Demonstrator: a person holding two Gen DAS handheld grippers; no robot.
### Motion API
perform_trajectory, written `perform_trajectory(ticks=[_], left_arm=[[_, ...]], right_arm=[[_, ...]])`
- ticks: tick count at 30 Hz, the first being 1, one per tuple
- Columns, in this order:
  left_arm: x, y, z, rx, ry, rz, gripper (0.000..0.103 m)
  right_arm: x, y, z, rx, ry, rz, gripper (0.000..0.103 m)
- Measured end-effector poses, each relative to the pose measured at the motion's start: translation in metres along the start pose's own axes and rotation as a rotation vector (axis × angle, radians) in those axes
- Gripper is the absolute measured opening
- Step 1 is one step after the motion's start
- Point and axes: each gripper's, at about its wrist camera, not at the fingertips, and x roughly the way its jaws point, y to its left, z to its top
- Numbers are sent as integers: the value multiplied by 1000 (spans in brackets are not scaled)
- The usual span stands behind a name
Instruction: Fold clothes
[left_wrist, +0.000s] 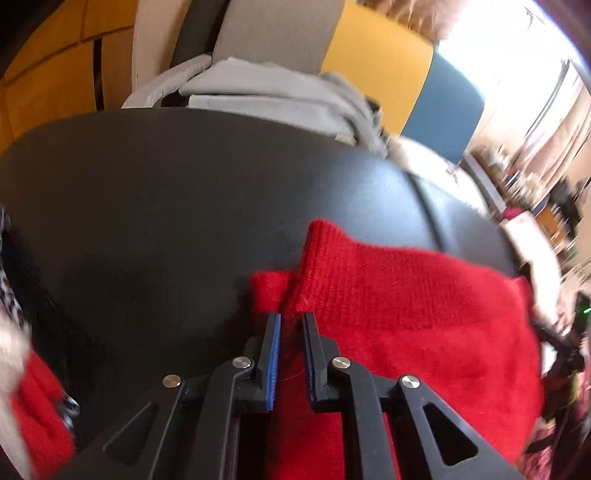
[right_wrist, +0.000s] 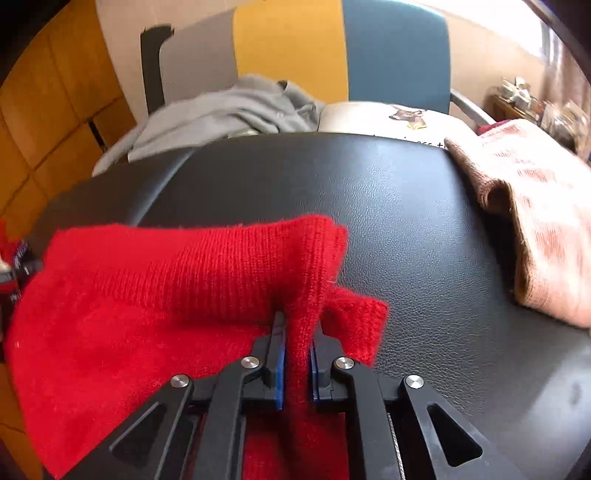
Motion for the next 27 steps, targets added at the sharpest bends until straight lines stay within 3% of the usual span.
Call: perform_trajectory(ticks=[2,5,8,10,13,17,19,21,24,27], left_arm=[[-13,6,-7,-37,-49,-84,23],[-29,10,-18,-31,-73,-78,27],[-41,9,-32,2,-66,-87,33],[-44,9,-43,15,-44,-110,35],[-50,13,-63,12,-16,-137,38],[-55,22,-83,-28,10,-174,38],[-56,22,-95,-24,38,-187,31],[-62,19,-104,-1,33,-177,5],[-75,16,-118,26,40,-154,5],[-68,22,-135,47,88,-84,5]], right_arm=[[-1,-6,-1,29,-7,36,22],[-9,-7,-3,30,-23,17,27],[-23,2,-6,-10,-68,-73,48],[-43,19,-9,-73,-137,-98,50],[-65,49,-20,-158,-163,-30,59],[-67,70,-41,-172,-90,122,66],[-60,75,-57,-174,-45,126,67],[-55,70,-68,-147,-21,122,68],[-58,57,-82,-95,-20,110,68],[-59,51,-99,-72,-18,106,69]])
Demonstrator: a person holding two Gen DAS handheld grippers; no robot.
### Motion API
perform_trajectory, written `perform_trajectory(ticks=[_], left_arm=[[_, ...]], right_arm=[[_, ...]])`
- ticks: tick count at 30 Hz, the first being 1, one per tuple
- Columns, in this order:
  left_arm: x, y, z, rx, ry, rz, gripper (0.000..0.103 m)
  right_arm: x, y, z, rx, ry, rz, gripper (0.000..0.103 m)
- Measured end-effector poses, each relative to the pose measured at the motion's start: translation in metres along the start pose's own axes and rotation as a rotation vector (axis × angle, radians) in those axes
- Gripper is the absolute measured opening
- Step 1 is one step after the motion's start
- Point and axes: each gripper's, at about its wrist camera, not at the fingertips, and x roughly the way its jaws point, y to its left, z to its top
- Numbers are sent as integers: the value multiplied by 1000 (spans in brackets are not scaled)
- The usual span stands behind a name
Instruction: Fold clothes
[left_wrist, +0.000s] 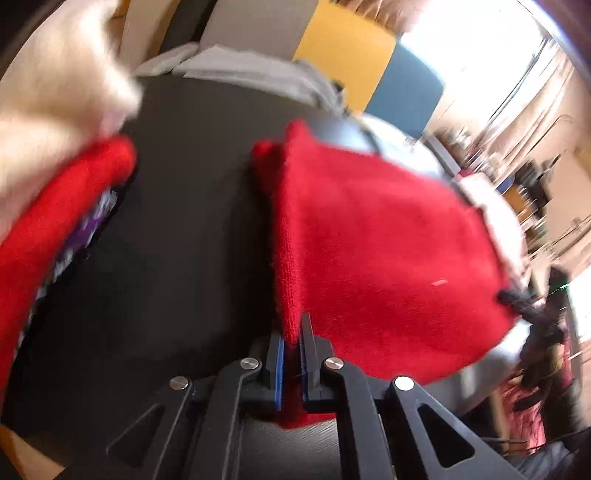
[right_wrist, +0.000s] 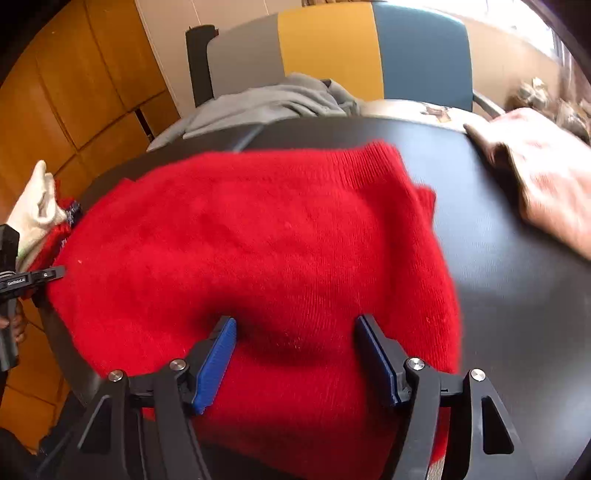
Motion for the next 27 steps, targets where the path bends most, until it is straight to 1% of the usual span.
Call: perform_trajectory(ticks=[1,4,5,6,7,8,9,11,12,14,15,16,19,22,24,26,27], left_arm=[[-3,0,-3,1,-9,6,5],[-13,2,-10,-8,-28,26,6],[-16,4,-11,-22,-31,32,9],[-20,8,-9,-57,-38,39,14],[-27,8,-10,-76,-63,60,15],[-36,7,-12,-93,-91,80,15],[-49,1,-13,-103,-141,91,18],[-60,-16,-7,-104,-198,27,20],[-65,-26,-4,-99,-224,-4,22],[-56,-60,3,3,-224,-46,22],[-51,-78,7,53,-222,-68,22],[-41,-96,10,94,-204,-92,22],[-14,-146,19,215,-154,-153,22],[17,-192,31,337,-99,-180,22],[31,-217,34,395,-72,-216,22],[45,-240,33,444,-46,-249,22],[53,-252,35,468,-37,-250,22]], right_arm=[[-1,1,-5,-7,-14,-2,69],[1,6,-9,-57,-16,-26,70],[0,5,-10,-56,-14,-23,71],[0,4,-10,-52,-13,-19,72],[0,2,-9,-40,-15,-10,74],[1,1,-9,-34,-16,-1,80],[2,2,-10,-34,-16,8,84],[2,8,-14,-63,-7,16,101],[4,15,-15,-86,0,2,103],[8,27,-17,-128,11,-21,103],[6,29,-20,-135,11,-22,103],[4,30,-22,-139,11,-13,103],[-10,19,-27,-117,6,85,103],[-36,-4,-33,-43,-3,232,103],[-54,-23,-40,9,-9,311,103],[-69,-44,-50,49,-21,363,103],[-75,-55,-55,67,-28,379,103]])
